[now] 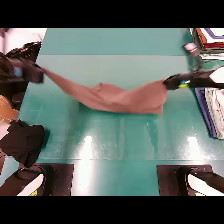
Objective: Fold the shirts.
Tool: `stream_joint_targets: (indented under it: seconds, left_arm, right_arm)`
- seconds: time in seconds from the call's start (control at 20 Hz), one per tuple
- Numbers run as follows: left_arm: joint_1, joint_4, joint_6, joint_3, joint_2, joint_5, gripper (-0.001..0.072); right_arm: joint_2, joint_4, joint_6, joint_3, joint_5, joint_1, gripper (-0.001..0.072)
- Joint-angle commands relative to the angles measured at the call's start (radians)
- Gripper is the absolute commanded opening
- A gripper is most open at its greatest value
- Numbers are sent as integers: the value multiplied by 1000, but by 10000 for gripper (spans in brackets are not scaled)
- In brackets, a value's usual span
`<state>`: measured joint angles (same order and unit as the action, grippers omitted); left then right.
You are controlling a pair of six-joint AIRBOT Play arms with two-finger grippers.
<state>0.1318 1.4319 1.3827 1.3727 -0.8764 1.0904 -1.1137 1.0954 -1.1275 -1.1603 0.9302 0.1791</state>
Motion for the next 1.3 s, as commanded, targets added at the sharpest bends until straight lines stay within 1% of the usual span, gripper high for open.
stream_joint_targets:
  seconds: [0.0, 0.15, 0.25, 0.35, 0.45, 0.5, 0.6, 0.75, 0.85, 1.0, 1.15, 1.25]
  left_arm:
    - [0, 1, 29, 262, 28, -28, 21]
    - [0, -11, 34, 526, 28, -28, 21]
    - [0, -29, 35, 664, 28, -28, 21]
    - [0, -68, 35, 750, 28, -33, 21]
    - [0, -122, 35, 772, 28, -16, 21]
    - [0, -138, 35, 768, 26, 17, 21]
    - [0, -138, 46, 683, 19, 65, 21]
    - [0, -130, 50, 412, 17, 102, 21]
    - [0, -126, 50, 202, 14, 105, 22]
    - [0, -103, 50, -85, 14, 106, 21]
    - [0, -47, 50, -255, 14, 107, 21]
    - [0, -28, 50, -301, 14, 100, 21]
  right_arm:
    - [185, -1, -33, -127, -4, -72, 12]
    - [281, 0, -43, -283, -4, -108, 12]
    - [337, 0, -43, -359, 4, -138, 12]
    - [375, 0, -57, -410, 47, -180, 12]
    - [396, -1, -97, -424, 107, -226, 12]
    - [399, -2, -111, -413, 147, -246, 12]
    - [390, -5, -170, -357, 232, -260, 12]
    - [343, -5, -192, -190, 362, -218, 12]
    - [321, -2, -192, -40, 347, -143, 12]
    - [315, 5, -193, 181, 275, -25, 12]
    - [315, 8, -194, 336, 241, 55, 12]
    - [315, 7, -200, 404, 207, 76, 13]
